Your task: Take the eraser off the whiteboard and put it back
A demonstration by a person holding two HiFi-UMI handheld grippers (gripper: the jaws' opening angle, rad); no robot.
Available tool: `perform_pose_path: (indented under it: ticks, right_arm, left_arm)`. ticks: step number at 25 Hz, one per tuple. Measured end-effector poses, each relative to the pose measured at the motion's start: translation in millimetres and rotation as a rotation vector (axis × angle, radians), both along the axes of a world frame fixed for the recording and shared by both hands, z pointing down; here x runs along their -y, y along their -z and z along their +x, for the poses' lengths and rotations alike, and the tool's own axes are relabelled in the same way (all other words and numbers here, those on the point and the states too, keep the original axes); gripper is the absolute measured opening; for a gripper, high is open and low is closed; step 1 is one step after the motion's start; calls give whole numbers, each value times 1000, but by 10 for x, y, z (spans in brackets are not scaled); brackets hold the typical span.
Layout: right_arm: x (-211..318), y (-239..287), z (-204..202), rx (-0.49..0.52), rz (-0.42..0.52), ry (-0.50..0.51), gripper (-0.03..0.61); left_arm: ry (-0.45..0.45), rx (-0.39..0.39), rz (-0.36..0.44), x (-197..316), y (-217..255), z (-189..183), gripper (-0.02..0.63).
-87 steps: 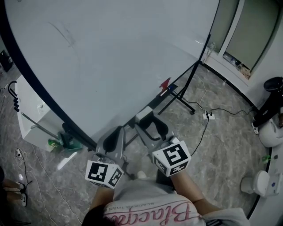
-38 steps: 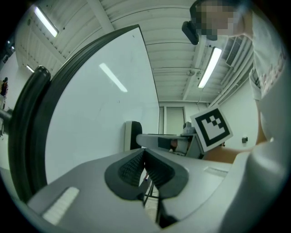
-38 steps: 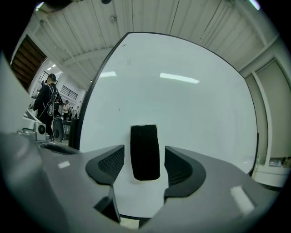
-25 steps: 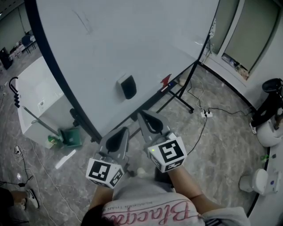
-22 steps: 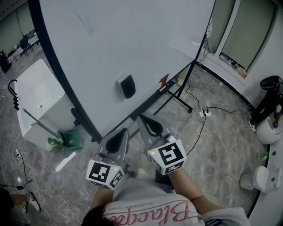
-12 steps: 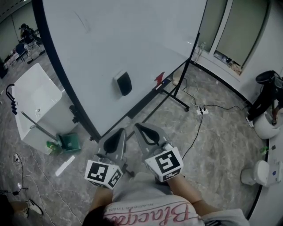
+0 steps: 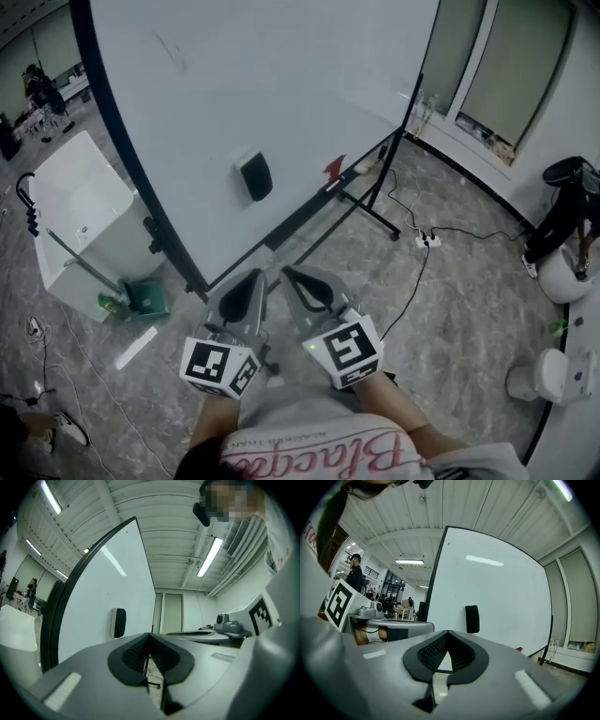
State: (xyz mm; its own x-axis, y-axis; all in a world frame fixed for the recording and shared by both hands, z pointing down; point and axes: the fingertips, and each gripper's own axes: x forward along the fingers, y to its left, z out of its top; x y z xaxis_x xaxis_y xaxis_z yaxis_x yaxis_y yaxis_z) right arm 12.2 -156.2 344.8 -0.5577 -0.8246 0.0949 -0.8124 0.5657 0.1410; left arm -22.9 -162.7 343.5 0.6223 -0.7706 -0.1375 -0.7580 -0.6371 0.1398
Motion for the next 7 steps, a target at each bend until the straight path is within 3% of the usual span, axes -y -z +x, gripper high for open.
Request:
perform_pose_path:
  ticks: [7]
  right_arm:
    - [-89,-17,103,14,-15,11,0]
  left_arm:
    - [11,0,7,-89,23,62,0]
